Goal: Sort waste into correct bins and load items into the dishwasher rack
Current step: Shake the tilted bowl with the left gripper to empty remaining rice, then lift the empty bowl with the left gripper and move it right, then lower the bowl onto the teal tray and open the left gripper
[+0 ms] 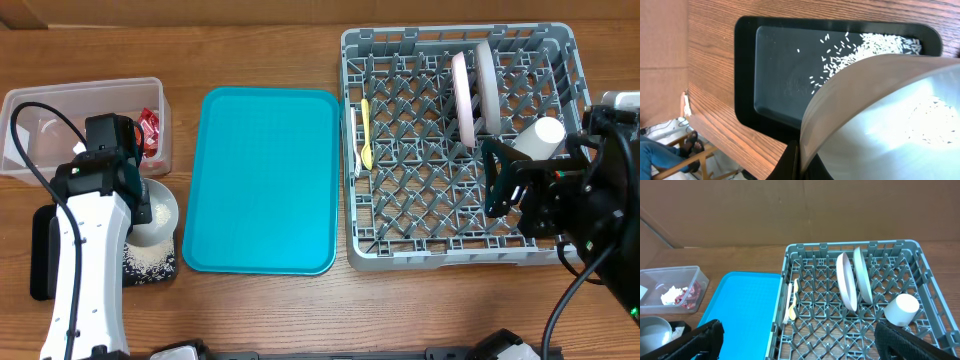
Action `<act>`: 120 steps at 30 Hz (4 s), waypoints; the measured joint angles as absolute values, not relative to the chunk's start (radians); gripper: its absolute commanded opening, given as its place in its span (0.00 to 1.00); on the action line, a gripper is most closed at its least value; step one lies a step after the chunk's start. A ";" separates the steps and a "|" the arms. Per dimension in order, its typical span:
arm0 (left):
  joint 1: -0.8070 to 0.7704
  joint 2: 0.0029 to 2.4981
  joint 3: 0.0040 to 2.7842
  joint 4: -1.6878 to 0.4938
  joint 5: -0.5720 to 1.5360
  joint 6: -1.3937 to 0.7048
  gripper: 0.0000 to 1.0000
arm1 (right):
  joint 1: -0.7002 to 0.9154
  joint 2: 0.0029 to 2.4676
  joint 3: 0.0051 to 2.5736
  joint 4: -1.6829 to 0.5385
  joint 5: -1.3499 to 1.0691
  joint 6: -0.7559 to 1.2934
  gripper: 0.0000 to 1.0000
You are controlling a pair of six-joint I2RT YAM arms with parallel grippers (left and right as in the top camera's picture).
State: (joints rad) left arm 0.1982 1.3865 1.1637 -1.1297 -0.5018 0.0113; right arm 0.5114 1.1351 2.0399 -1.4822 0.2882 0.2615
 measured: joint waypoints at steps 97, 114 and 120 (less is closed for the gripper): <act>-0.025 1.185 1.134 -0.819 0.229 0.049 0.04 | 0.511 1.135 2.040 -1.483 0.288 0.261 1.00; -0.286 1.221 1.138 -0.536 0.244 -0.427 0.04 | 0.511 1.135 2.040 -1.482 0.288 0.261 1.00; -0.339 1.481 1.140 -0.119 0.447 -0.656 0.04 | 0.511 1.135 2.040 -1.483 0.289 0.262 1.00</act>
State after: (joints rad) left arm -0.3386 1.4815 1.1404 -0.1192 0.4465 -0.6559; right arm 0.5114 1.1351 2.0399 -1.4834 0.2886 0.2615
